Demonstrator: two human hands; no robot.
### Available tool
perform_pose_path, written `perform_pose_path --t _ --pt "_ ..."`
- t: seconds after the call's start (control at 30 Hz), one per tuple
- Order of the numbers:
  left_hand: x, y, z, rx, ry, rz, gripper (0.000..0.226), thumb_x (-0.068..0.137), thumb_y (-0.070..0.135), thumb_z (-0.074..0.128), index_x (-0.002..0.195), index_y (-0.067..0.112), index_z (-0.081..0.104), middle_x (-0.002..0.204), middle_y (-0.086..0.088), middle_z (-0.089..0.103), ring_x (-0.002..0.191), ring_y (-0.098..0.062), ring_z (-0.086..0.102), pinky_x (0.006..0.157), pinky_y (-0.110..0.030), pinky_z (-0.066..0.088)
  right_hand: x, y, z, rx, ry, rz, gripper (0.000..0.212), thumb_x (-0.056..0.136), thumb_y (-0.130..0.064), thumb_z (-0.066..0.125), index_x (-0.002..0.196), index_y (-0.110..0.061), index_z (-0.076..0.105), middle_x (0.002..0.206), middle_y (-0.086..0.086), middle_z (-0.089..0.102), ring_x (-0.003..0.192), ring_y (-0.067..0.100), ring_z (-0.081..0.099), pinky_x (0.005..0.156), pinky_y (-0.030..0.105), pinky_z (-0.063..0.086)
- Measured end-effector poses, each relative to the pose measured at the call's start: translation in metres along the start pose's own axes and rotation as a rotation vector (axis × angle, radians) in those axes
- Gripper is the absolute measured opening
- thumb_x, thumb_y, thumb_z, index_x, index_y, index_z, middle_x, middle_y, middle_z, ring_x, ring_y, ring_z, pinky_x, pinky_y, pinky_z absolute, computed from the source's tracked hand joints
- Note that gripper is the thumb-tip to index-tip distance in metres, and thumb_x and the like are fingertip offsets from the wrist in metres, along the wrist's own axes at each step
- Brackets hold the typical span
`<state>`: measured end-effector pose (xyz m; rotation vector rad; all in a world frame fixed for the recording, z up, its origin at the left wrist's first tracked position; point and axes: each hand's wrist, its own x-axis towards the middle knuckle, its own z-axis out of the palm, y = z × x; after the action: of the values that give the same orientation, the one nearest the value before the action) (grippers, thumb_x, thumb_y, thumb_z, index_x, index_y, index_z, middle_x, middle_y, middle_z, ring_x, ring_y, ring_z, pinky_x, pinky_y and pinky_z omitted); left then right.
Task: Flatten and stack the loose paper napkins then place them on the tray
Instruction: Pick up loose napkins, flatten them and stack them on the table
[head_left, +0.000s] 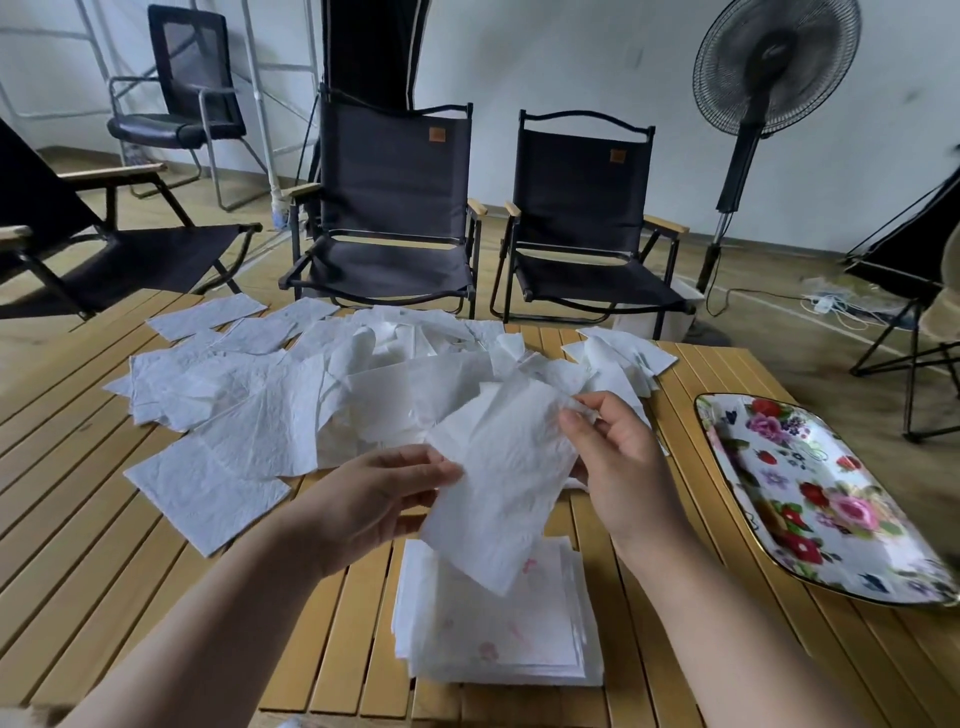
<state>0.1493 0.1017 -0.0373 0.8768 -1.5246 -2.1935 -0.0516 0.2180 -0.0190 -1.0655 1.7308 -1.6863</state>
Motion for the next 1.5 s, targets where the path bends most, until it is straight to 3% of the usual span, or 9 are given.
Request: perform_pose_path --t 0.17,0.33,0.5,0.73,0.87,1.0,1.1,1.3,1.5 --pt "-0.003 0.000 0.005 -0.083 0.036 0.038 0.037 0.085 0.022 0.065 0.118 0.006 0.066 0.116 -0.015 0.071 0.106 -0.030 0.066 0.101 -0.045 0.046 -0.002 0.001 -0.002 -0.213 -0.043 -0.056 0.011 0.098 -0.031 0.062 0.109 -0.030 0.065 0.102 -0.009 0.075 0.097 0.006 0.071 0.082 0.035 0.062" --pt "-0.003 -0.001 0.009 -0.020 0.105 0.068 0.020 0.083 0.025 0.068 0.097 0.013 0.075 0.105 -0.015 0.073 0.087 -0.021 0.068 0.078 -0.031 0.049 -0.004 0.002 0.002 -0.279 -0.052 -0.078 0.015 0.097 -0.027 0.065 0.111 -0.032 0.066 0.094 -0.010 0.077 0.092 0.001 0.071 0.085 0.035 0.060" --pt "-0.004 -0.002 0.011 0.172 0.194 0.104 0.022 0.092 0.024 0.065 0.106 0.009 0.074 0.108 -0.010 0.074 0.095 -0.016 0.065 0.086 -0.032 0.045 -0.001 -0.001 -0.003 -0.296 0.020 -0.100 0.004 0.094 -0.028 0.069 0.093 -0.032 0.069 0.084 -0.013 0.077 0.079 0.003 0.071 0.076 0.034 0.062" --pt "-0.011 -0.006 0.014 0.376 0.300 0.160 0.010 0.093 0.024 0.067 0.093 0.018 0.075 0.090 -0.003 0.076 0.082 -0.015 0.065 0.065 -0.024 0.051 0.009 0.006 -0.037 -0.435 0.311 -0.137 0.008 0.096 -0.025 0.067 0.095 -0.018 0.071 0.081 -0.009 0.072 0.071 0.004 0.066 0.062 0.030 0.056" --pt "-0.024 -0.001 0.024 0.390 0.096 0.170 0.012 0.088 0.024 0.073 0.095 0.014 0.075 0.087 -0.008 0.072 0.080 -0.015 0.063 0.070 -0.029 0.050 0.015 0.019 -0.061 -0.495 0.389 -0.041 0.011 0.098 -0.023 0.063 0.097 -0.014 0.068 0.085 -0.006 0.071 0.080 0.008 0.065 0.062 0.027 0.048" --pt "-0.033 0.005 0.042 0.044 -0.161 0.066 0.018 0.082 0.017 0.075 0.098 0.008 0.075 0.091 -0.009 0.070 0.081 -0.018 0.065 0.069 -0.027 0.053 0.017 0.028 -0.070 -0.460 0.394 0.069 0.011 0.097 -0.024 0.064 0.096 -0.014 0.067 0.087 0.000 0.071 0.083 0.019 0.066 0.069 0.034 0.053" --pt "-0.033 -0.005 0.051 0.028 -0.035 -0.054 0.019 0.084 0.021 0.074 0.100 0.012 0.077 0.090 -0.004 0.072 0.073 -0.012 0.063 0.060 -0.022 0.044 0.018 0.030 -0.070 -0.336 0.414 0.174 0.011 0.096 -0.028 0.065 0.099 -0.018 0.067 0.083 0.001 0.070 0.078 0.017 0.063 0.060 0.028 0.044" --pt "-0.026 -0.028 0.047 0.500 0.275 -0.260 0.015 0.091 0.020 0.071 0.100 0.009 0.074 0.075 -0.006 0.067 0.049 -0.011 0.055 0.048 -0.021 0.042 0.011 0.022 -0.064 -0.163 0.423 0.250 0.011 0.098 -0.019 0.063 0.106 -0.023 0.058 0.086 0.006 0.068 0.069 0.015 0.061 0.055 0.024 0.045" --pt "-0.031 -0.025 0.041 0.657 0.271 -0.295 0.020 0.092 0.025 0.071 0.098 0.006 0.072 0.077 -0.006 0.071 0.047 -0.012 0.059 0.049 -0.024 0.052 0.000 0.010 -0.063 -0.243 0.358 0.245 0.003 0.096 -0.016 0.060 0.093 -0.016 0.061 0.090 0.004 0.071 0.075 0.018 0.071 0.063 0.034 0.059"
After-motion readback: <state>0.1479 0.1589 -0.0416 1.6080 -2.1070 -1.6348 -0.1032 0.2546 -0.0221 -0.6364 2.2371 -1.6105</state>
